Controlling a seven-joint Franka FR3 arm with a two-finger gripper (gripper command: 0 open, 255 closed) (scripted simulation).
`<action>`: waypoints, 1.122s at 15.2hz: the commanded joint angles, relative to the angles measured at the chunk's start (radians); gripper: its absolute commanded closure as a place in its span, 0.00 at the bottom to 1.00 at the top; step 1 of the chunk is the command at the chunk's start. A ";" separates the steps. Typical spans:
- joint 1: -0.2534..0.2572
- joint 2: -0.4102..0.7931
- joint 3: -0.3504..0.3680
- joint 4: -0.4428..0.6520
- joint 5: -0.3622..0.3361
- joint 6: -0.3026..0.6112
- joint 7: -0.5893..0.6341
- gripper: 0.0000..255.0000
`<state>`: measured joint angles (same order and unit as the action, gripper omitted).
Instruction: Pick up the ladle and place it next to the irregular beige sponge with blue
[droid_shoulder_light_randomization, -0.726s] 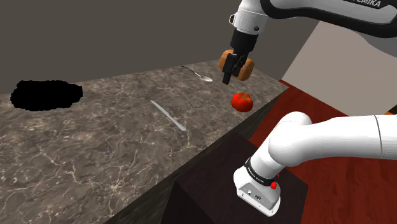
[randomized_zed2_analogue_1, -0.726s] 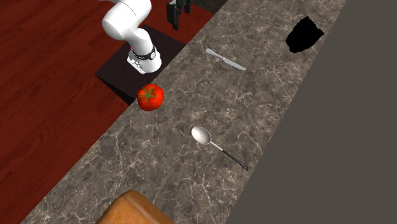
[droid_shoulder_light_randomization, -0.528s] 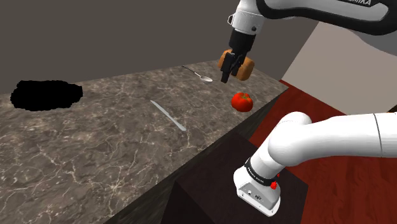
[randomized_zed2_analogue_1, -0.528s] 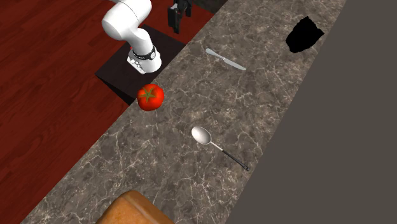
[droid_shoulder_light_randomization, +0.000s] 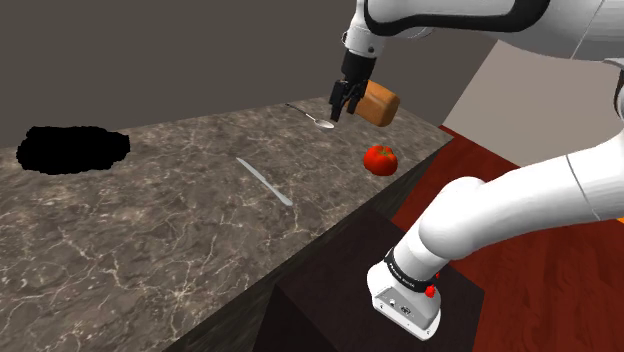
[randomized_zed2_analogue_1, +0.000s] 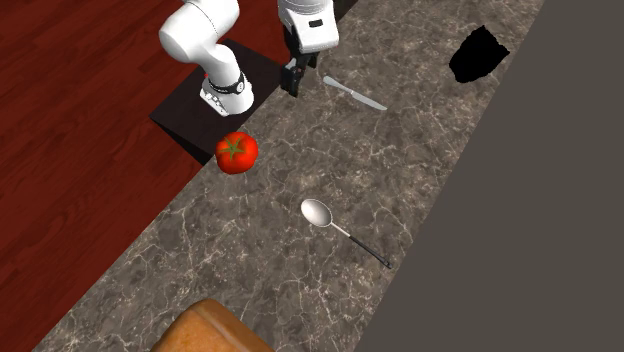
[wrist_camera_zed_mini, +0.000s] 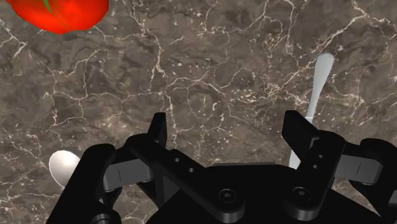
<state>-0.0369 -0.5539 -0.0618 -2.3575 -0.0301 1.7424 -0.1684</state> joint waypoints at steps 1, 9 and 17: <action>-0.008 0.062 -0.022 0.020 -0.002 0.045 -0.018 0.00; -0.039 0.347 -0.112 0.184 0.027 0.169 -0.112 0.00; -0.083 0.648 -0.174 0.427 0.117 0.218 -0.217 0.00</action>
<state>-0.1144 0.0513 -0.2316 -1.9673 0.0720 1.9557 -0.3749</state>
